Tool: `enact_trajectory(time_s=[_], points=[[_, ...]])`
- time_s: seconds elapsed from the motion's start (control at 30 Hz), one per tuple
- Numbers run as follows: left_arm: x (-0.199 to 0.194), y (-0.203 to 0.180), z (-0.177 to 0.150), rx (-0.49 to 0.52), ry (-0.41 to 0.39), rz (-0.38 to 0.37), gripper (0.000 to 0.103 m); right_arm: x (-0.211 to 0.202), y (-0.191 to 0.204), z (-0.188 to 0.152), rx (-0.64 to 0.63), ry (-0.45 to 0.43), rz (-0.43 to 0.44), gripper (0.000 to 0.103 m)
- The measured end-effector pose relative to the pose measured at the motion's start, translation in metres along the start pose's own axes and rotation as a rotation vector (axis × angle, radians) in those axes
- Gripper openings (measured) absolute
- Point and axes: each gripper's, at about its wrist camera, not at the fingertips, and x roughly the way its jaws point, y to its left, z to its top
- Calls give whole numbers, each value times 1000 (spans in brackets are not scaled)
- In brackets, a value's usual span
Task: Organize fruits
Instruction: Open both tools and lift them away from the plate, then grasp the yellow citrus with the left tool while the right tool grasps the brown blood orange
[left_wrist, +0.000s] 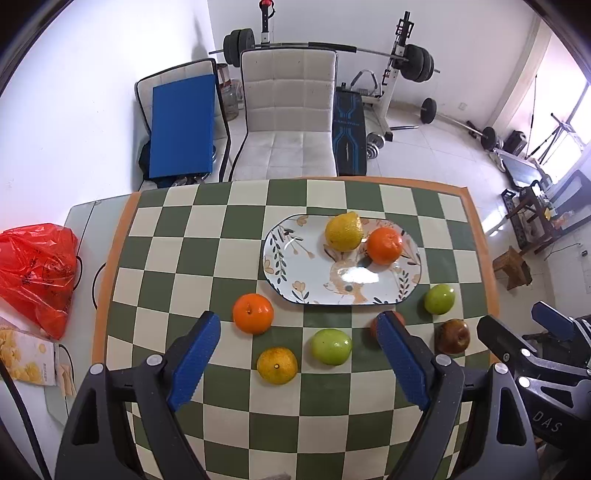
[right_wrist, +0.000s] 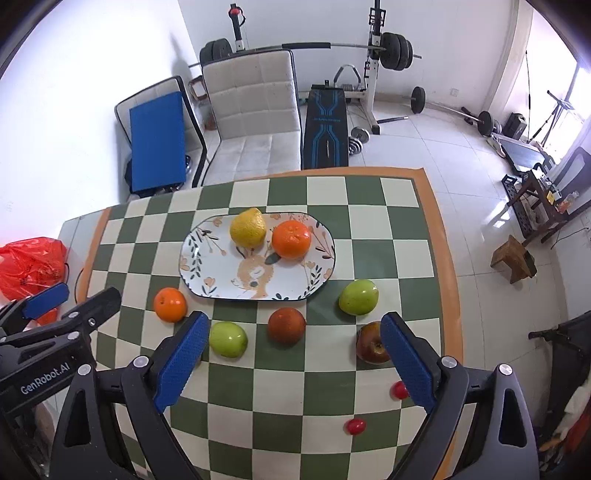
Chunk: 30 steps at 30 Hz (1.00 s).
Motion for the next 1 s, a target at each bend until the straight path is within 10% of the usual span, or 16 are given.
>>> enact_trajectory(time_s=[0.47, 0.57, 1.0], points=[[-38, 8, -15, -22, -68, 2, 87, -34, 9, -20, 35, -50, 18, 96], [-29, 14, -12, -37, -38, -3, 103, -25, 4, -20, 67, -35, 43, 96], [116, 60, -40, -151, 281, 99, 103, 150, -15, -34, 103, 241, 105, 92]])
